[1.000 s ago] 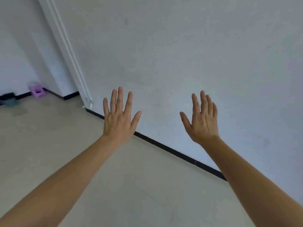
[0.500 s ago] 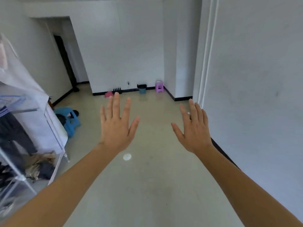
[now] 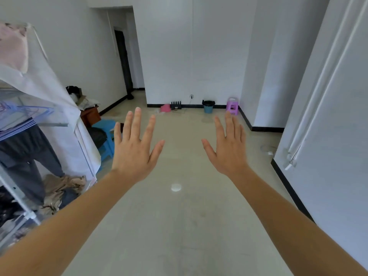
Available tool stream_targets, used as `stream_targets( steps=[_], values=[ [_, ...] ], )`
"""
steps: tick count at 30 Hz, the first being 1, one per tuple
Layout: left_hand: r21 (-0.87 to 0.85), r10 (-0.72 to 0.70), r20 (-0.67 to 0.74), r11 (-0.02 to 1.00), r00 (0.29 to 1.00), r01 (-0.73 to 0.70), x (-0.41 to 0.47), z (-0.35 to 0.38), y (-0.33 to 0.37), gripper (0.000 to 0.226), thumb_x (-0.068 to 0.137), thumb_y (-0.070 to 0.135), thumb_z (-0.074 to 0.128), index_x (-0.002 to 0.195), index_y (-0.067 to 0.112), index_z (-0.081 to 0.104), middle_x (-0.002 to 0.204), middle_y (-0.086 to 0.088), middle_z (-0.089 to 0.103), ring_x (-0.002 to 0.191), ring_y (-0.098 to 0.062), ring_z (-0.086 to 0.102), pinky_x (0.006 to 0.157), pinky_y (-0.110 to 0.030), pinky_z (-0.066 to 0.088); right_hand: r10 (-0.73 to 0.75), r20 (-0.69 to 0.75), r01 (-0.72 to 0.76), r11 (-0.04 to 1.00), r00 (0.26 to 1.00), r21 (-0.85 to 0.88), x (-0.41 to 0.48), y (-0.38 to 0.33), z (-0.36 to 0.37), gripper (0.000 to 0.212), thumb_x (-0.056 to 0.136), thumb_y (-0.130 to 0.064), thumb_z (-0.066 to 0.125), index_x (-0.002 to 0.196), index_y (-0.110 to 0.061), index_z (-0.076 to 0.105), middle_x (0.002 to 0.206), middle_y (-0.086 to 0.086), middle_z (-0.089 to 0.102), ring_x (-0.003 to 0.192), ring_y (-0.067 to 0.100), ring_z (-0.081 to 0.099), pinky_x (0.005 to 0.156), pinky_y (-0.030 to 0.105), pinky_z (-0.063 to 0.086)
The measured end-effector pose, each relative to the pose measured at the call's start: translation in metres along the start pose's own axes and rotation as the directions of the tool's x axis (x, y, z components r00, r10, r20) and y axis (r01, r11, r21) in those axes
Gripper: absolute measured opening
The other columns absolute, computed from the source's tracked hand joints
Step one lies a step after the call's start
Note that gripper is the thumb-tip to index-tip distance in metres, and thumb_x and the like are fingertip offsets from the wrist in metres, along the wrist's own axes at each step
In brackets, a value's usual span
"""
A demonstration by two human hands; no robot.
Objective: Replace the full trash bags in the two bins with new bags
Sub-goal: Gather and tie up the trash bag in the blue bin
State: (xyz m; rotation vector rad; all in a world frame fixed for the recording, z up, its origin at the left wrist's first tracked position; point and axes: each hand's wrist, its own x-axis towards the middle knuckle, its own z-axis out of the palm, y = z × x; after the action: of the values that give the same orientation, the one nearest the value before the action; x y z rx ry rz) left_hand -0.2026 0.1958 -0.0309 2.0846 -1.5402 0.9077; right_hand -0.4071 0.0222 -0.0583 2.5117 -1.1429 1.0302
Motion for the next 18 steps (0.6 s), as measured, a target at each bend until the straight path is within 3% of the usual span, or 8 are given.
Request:
stream_targets(
  steps=[4, 8, 18],
  values=[
    [0.027, -0.113, 0.017, 0.993, 0.993, 0.113, 0.047, 0.076, -0.054, 0.067, 0.099, 0.054, 0.025, 0.153, 0.013, 0.029, 0.161, -0.022, 0.014, 0.149, -0.039, 0.012, 0.114, -0.063, 0.019, -0.088, 0.059, 0.086, 0.996, 0.994, 0.038, 0.077, -0.012, 0.095, 0.074, 0.098, -0.056, 0.039, 0.156, -0.011, 0.027, 0.162, 0.023, 0.018, 0.148, 0.043, 0.021, 0.120, 0.055, 0.019],
    [0.045, -0.141, 0.022, 0.989, 0.990, 0.140, 0.100, 0.156, -0.112, 0.068, 0.099, 0.053, 0.027, 0.153, 0.013, 0.029, 0.161, -0.022, 0.015, 0.148, -0.040, 0.013, 0.114, -0.064, 0.020, -0.152, 0.072, 0.152, 0.988, 0.986, 0.013, 0.158, -0.021, 0.188, 0.074, 0.099, -0.056, 0.037, 0.156, -0.011, 0.025, 0.163, 0.023, 0.017, 0.148, 0.042, 0.020, 0.120, 0.055, 0.019],
    [0.025, -0.126, 0.102, 0.992, 0.987, 0.125, 0.296, 0.329, -0.210, 0.069, 0.100, 0.056, 0.021, 0.154, 0.014, 0.024, 0.162, -0.022, 0.011, 0.149, -0.039, 0.011, 0.116, -0.061, 0.017, -0.105, 0.056, 0.106, 0.994, 0.993, -0.021, 0.364, 0.005, 0.349, 0.074, 0.099, -0.056, 0.035, 0.157, -0.012, 0.023, 0.163, 0.023, 0.015, 0.149, 0.043, 0.019, 0.120, 0.055, 0.019]
  ],
)
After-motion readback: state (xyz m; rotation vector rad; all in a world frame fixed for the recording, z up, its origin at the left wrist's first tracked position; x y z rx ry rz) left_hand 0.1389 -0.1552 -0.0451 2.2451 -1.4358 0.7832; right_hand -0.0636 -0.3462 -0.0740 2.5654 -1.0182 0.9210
